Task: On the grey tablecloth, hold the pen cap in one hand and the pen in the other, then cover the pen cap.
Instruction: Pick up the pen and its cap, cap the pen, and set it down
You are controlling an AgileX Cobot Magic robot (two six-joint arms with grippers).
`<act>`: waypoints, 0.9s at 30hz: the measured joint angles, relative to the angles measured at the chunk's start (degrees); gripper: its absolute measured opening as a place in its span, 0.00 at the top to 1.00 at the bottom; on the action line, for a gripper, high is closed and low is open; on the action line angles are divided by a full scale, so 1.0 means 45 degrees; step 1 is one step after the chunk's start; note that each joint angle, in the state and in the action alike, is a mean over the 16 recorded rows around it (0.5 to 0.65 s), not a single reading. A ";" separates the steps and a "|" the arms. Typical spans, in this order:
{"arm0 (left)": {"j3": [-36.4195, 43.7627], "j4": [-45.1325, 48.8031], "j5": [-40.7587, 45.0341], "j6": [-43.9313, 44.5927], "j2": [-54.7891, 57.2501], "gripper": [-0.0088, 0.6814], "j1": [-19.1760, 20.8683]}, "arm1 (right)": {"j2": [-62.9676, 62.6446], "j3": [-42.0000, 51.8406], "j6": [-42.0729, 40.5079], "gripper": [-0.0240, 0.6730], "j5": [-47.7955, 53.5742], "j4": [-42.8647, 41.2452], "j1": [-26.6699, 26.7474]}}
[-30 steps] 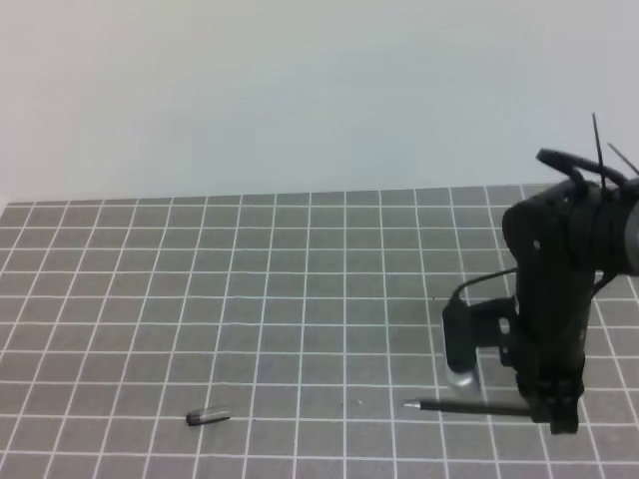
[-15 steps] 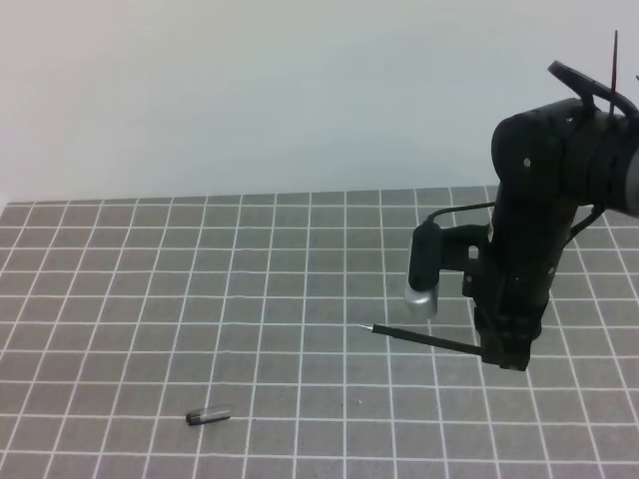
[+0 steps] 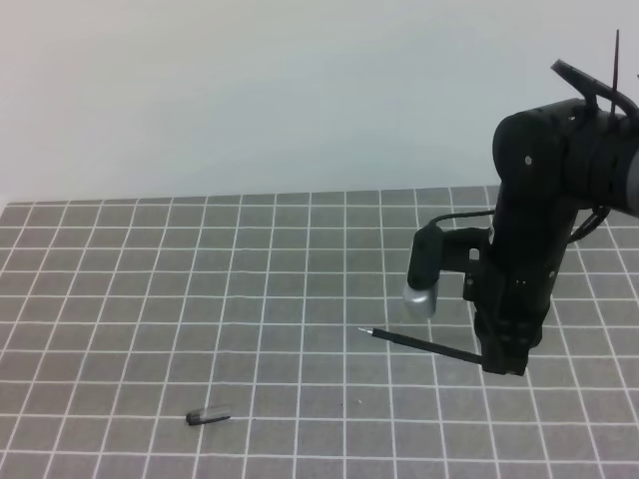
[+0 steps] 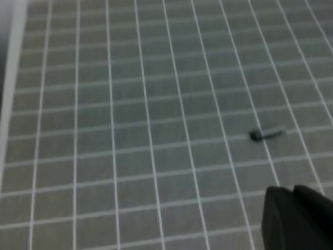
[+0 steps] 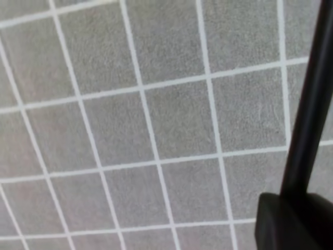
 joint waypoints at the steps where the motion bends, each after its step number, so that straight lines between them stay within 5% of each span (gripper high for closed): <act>1: -0.0258 -0.0251 0.0342 0.0315 0.0540 0.99 -0.0017 | -0.0017 0.0002 0.0105 0.97 0.0092 0.0009 0.0001; 20: -0.2823 -0.4182 -0.0013 0.7594 0.9590 0.96 -0.0325 | -0.0668 0.0130 0.2962 0.97 0.0619 0.0207 0.0019; 27: -0.3812 -0.5203 0.0199 0.9414 1.2377 0.81 -0.0574 | -0.0765 0.0345 0.3482 0.97 0.0619 0.0010 0.0019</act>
